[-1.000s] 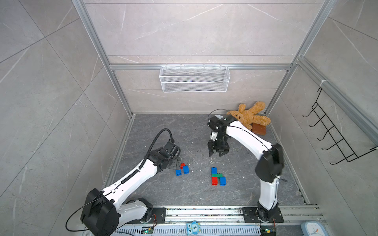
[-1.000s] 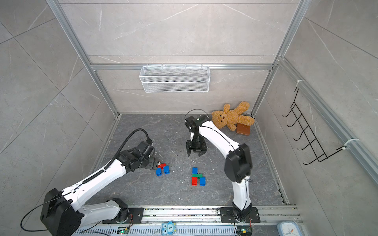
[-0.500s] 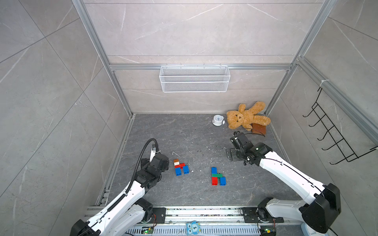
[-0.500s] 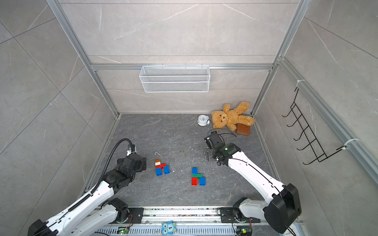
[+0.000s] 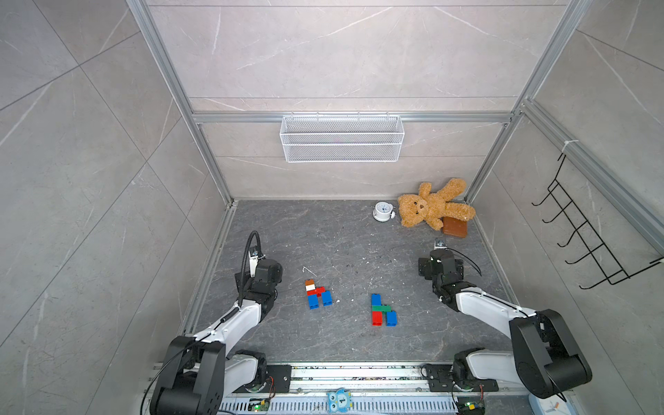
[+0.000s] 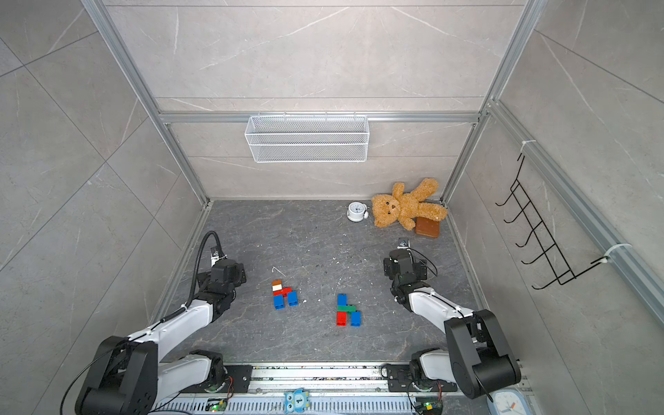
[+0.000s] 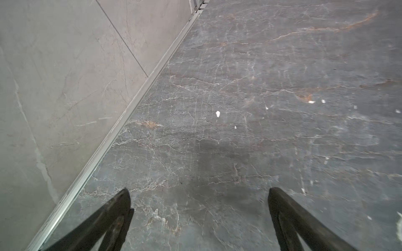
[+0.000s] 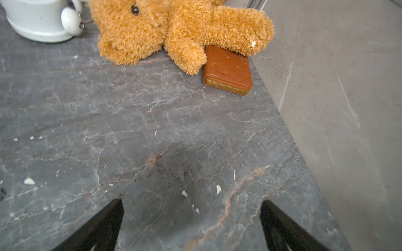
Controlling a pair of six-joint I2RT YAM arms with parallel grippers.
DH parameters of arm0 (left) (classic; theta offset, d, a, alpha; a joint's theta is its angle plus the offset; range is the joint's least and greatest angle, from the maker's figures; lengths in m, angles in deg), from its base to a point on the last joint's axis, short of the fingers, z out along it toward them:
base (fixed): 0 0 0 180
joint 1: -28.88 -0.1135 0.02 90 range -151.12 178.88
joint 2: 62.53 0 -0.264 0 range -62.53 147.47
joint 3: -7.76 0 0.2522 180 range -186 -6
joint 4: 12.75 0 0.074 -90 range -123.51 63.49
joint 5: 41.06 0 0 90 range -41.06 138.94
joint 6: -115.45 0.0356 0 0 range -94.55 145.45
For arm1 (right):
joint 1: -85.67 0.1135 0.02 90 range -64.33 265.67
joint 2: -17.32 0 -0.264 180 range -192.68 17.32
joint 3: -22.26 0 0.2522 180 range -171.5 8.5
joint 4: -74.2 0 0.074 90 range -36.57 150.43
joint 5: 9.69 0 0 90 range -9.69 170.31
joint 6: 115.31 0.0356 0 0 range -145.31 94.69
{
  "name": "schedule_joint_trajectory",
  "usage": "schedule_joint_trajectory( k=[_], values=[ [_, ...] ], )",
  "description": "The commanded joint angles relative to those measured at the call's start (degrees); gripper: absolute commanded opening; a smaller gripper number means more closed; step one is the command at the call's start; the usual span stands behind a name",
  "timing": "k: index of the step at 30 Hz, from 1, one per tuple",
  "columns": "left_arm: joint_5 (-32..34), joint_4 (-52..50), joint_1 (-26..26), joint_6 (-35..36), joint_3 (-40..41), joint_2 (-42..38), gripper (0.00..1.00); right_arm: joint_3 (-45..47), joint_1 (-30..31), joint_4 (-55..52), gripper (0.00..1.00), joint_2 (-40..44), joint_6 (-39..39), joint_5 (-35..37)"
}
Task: Assemble the letter h with lego
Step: Reset both arms
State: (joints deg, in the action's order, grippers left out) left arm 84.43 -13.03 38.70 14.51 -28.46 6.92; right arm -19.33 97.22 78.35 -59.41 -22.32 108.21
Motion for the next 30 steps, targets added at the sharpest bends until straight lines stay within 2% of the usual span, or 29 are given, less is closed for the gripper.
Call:
schedule_joint_trajectory(
  k=[1, 5, 7, 9, 11, 14, 16, 18, 30],
  values=[
    [-4.41, 15.91, -2.56, 2.97, 1.45, 2.19, 1.0, 1.1, -1.53, 14.4, 1.0, -3.4, 1.53, -6.37],
    [-12.52, 18.75, -5.4, 4.1, -0.14, 5.56, 1.0, -1.16, -3.43, 14.26, 1.0, -7.17, -0.15, -9.84],
    [-17.04, 21.43, -5.61, 9.05, -0.09, 6.72, 1.0, 0.86, -5.76, 21.57, 1.0, -9.42, 1.42, -10.62],
    [-19.63, 22.76, -6.86, 12.24, -0.18, 7.66, 1.0, 0.39, -6.09, 18.93, 1.0, -8.72, 1.45, -11.64],
    [-19.34, 24.52, -7.96, 10.48, -0.52, 9.61, 1.0, 2.34, -5.8, 22.47, 1.0, -8.35, 0.69, -11.32],
    [-23.31, 28.34, -8.97, 11.43, -1.82, 15.09, 1.0, 4.01, -5.39, 25.91, 1.0, -8.32, 0.73, -9.5],
    [-30.54, 31.39, -13.83, 8.1, 0.72, 15.34, 1.0, 7.63, -5.33, 30.58, 1.0, -7.78, 1.03, -10.78],
    [-29.99, 33.16, -12.84, 9.8, 1.09, 16.55, 1.0, 9.1, -5.4, 37.88, 1.0, -10.73, 0.19, -11.22],
    [-30.35, 34.86, -12.72, 9.8, 1.76, 16.59, 1.0, 9.33, -5.4, 38.19, 1.0, -10.81, 0.18, -10.83]
  ],
)
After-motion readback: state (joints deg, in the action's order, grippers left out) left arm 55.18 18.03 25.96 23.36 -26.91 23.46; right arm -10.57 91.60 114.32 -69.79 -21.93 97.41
